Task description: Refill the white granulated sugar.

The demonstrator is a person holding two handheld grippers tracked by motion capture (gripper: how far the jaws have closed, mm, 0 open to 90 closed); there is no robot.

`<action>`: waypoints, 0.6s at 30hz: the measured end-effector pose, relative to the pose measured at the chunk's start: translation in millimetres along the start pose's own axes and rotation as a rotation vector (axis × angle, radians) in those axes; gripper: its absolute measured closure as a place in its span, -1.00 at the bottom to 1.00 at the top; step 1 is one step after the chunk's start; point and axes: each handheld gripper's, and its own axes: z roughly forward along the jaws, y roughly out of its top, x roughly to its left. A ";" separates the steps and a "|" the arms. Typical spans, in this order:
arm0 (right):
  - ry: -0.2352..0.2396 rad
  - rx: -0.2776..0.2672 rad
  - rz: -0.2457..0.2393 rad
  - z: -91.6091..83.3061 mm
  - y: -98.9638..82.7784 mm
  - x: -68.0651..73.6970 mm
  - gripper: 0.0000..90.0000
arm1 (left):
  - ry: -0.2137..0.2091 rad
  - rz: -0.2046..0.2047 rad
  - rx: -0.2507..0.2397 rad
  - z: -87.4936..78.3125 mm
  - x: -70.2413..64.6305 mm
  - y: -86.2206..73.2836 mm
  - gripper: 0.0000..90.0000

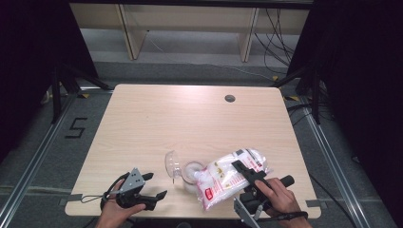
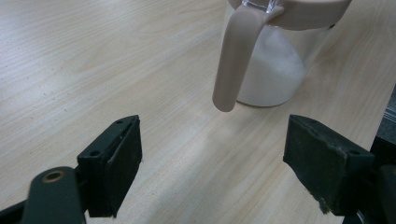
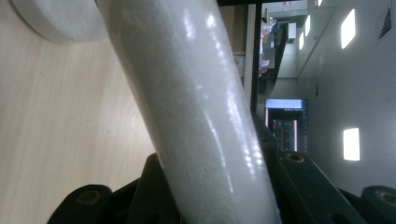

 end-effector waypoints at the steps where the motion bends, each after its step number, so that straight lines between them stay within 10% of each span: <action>1: -0.001 -0.023 -0.031 1.7 -0.7 -2.2 0.60 | 0.001 0.017 0.000 -0.3 0.8 0.4 -0.58; 4: 0.015 -0.011 0.058 1.8 -4.6 4.6 0.60 | 0.002 0.025 0.009 -1.0 1.6 0.5 -0.58; 7: 0.025 -0.063 -0.008 5.0 -8.5 -1.1 0.60 | -0.002 0.016 0.000 -0.4 0.8 0.5 -0.58; 10: 0.042 -0.046 0.139 2.9 -16.0 6.0 0.61 | -0.002 0.025 0.010 -1.1 1.8 0.6 -0.58; 11: 0.036 -0.090 0.035 5.6 -17.2 -2.1 0.61 | -0.001 0.025 0.009 -1.0 1.7 0.5 -0.58; 12: 0.043 -0.057 0.146 2.8 -19.5 4.6 0.61 | -0.002 0.015 0.000 -0.4 1.0 0.4 -0.58; 14: 0.057 -0.066 0.199 2.3 -20.5 7.0 0.62 | -0.002 0.014 0.000 -0.2 0.8 0.5 -0.58; 18: 0.059 -0.085 0.185 5.2 -23.0 5.7 0.63 | -0.003 0.014 0.000 -0.2 0.9 0.5 -0.58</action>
